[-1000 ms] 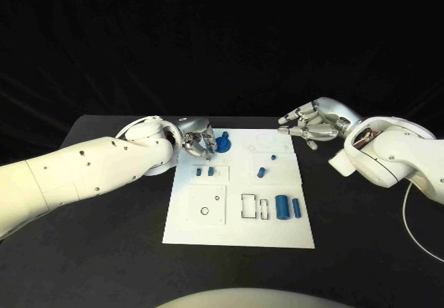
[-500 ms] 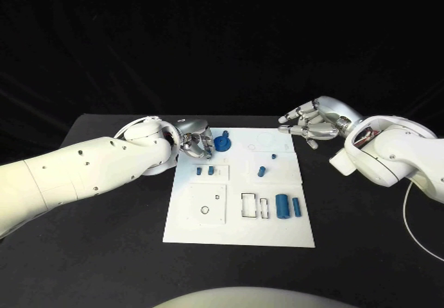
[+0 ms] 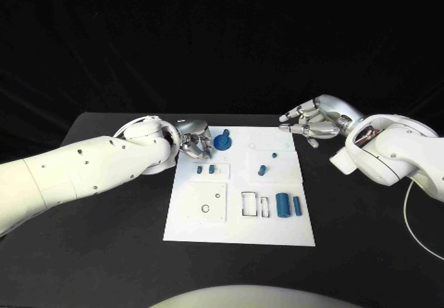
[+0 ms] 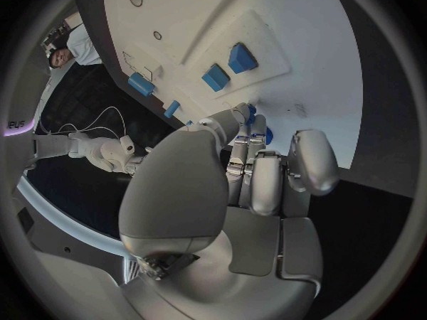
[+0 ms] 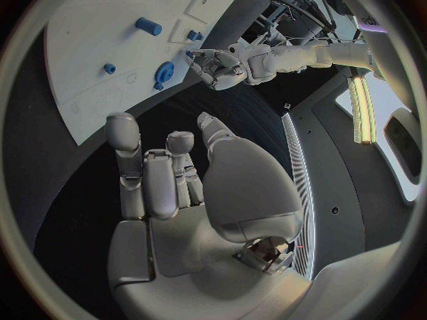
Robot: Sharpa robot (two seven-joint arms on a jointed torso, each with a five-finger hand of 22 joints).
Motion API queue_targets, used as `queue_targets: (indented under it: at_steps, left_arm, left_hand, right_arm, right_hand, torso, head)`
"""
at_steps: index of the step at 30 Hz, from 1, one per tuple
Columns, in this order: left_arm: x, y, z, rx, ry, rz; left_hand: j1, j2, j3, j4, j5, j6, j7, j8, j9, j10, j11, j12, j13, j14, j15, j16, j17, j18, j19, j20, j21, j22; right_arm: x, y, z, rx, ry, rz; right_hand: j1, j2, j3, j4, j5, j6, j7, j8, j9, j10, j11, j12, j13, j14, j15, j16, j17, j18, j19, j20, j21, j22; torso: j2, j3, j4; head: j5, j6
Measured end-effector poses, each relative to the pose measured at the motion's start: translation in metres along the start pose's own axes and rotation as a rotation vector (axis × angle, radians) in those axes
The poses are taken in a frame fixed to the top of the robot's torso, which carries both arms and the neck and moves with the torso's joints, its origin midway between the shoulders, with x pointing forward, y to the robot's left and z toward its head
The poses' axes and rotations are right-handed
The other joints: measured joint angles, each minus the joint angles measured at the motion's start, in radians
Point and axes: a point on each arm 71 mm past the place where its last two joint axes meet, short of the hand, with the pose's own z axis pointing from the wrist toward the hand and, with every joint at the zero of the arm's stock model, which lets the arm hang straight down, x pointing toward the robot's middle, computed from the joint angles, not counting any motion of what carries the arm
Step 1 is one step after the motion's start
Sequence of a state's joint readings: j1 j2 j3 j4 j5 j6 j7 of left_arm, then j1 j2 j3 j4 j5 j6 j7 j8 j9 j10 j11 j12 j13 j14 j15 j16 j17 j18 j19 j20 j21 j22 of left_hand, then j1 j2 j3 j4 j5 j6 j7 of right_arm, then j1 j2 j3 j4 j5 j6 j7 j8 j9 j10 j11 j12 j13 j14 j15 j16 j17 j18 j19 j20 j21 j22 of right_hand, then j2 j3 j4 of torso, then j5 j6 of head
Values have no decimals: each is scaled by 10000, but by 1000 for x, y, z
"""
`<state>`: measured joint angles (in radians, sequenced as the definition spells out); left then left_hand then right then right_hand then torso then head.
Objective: Assemble the parts on the task board
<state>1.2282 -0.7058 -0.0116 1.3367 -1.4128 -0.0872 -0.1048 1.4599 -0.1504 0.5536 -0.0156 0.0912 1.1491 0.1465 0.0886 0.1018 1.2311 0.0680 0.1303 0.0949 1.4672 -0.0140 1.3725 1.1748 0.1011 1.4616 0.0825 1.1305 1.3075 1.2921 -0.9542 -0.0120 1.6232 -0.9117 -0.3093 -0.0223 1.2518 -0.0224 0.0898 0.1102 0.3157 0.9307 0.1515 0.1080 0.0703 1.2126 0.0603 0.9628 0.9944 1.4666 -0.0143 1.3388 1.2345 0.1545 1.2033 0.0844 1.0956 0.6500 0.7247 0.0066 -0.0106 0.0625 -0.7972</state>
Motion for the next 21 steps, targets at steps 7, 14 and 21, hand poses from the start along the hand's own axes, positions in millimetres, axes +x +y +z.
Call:
queue_targets:
  at_steps: [7,14,21]
  left_arm:
    - [2,0,2,-5,47,1]
    - [3,0,4,-25,60,18]
    - [4,0,5,-64,90,47]
  left_hand:
    - [-39,-39,0,0,-26,35,-36,0,0,3,-3,-5,-7,0,0,0,0,0,0,0,0,0]
    - [-41,-41,-1,0,-27,35,-36,0,1,38,33,-5,-12,0,0,0,-11,1,0,0,1,-1]
    - [-96,-38,-1,0,-28,34,-36,0,1,38,33,-5,0,0,0,0,-27,0,0,0,1,-1]
  right_arm:
    - [0,0,0,0,1,0]
    - [0,0,0,3,1,-1]
    - [0,0,0,0,6,0]
  right_hand:
    - [0,0,0,0,39,0,0,39,0,0,0,0,-1,0,0,0,0,0,0,0,0,-9]
    - [0,0,0,0,39,0,0,39,0,0,0,0,-1,0,0,0,-1,0,0,0,0,-9]
    - [0,0,0,0,39,0,0,39,0,0,0,0,-2,0,0,0,-1,0,0,0,0,-9]
  torso:
    - [0,0,-10]
    - [-3,1,-6]
    - [-6,6,-8]
  head:
    - [1,-29]
    - [-10,-42]
    - [1,-36]
